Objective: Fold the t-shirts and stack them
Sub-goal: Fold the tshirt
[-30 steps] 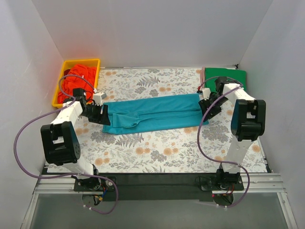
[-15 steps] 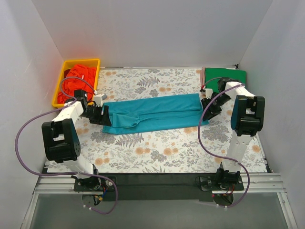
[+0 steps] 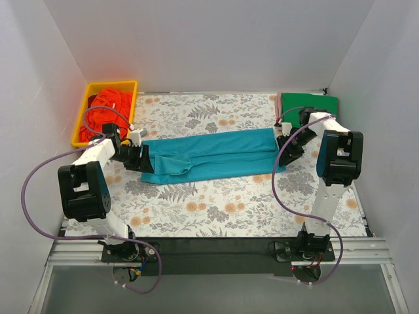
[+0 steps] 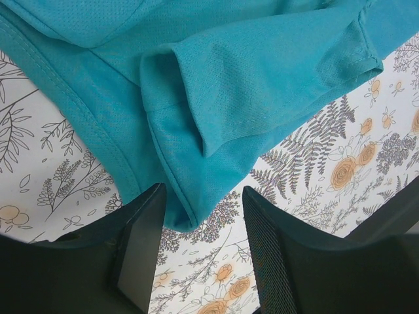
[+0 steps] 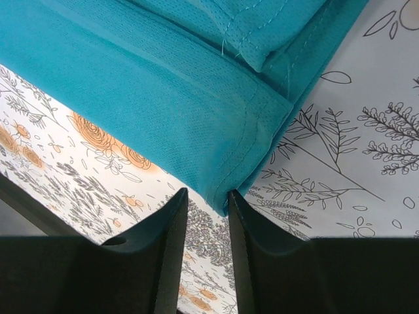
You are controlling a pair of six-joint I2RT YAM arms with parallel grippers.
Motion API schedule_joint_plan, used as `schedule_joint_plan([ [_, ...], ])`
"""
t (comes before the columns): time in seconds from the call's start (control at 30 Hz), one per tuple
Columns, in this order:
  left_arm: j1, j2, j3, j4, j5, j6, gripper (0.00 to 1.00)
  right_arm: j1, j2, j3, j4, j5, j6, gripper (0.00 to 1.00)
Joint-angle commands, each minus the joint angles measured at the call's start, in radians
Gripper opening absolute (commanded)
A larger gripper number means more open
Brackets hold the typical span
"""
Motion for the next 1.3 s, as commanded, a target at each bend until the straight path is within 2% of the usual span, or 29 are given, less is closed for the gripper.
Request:
schedule_joint_plan([
  [0.0, 0.000, -0.013, -0.006, 0.016, 0.022, -0.002, 0.49, -0.013, 0.006, 0.040, -0.026, -0.001, 0.004, 0.39],
  [0.17, 0.000, -0.007, -0.004, 0.022, 0.025, -0.008, 0.50, -0.013, 0.018, 0.063, -0.027, -0.010, 0.015, 0.37],
  [0.27, -0.001, 0.001, -0.003, 0.023, 0.028, -0.013, 0.48, -0.013, 0.027, 0.071, -0.029, -0.010, 0.016, 0.31],
  [0.3, -0.001, 0.002, -0.001, 0.023, 0.030, -0.011, 0.47, -0.013, 0.029, 0.071, -0.027, -0.010, 0.016, 0.25],
  [0.4, -0.003, -0.002, -0.003, 0.020, 0.034, -0.013, 0.42, -0.013, 0.024, 0.063, -0.027, -0.008, 0.013, 0.17],
  [0.47, -0.001, 0.001, -0.004, 0.022, 0.025, -0.013, 0.41, -0.013, 0.020, 0.058, -0.029, -0.007, 0.013, 0.14],
  [0.57, -0.003, 0.004, -0.019, 0.040, -0.001, -0.025, 0.46, -0.013, 0.016, 0.054, -0.029, -0.004, 0.009, 0.08],
  [0.87, -0.015, 0.018, -0.021, 0.068, -0.041, -0.053, 0.51, -0.013, 0.023, 0.051, -0.029, -0.004, 0.005, 0.02],
  [1.0, -0.017, 0.007, -0.020, 0.057, -0.019, -0.050, 0.36, -0.013, 0.018, 0.051, -0.031, -0.002, 0.004, 0.01],
  [1.03, -0.017, 0.004, -0.024, 0.054, -0.016, -0.047, 0.28, -0.013, 0.012, 0.048, -0.031, -0.001, 0.004, 0.01],
  [1.17, -0.015, -0.005, -0.027, 0.008, -0.013, -0.021, 0.10, -0.016, -0.003, 0.035, -0.032, 0.006, -0.002, 0.01],
  [1.27, -0.015, -0.025, -0.027, -0.015, -0.024, -0.011, 0.00, -0.025, -0.017, 0.026, -0.032, 0.010, -0.010, 0.01],
])
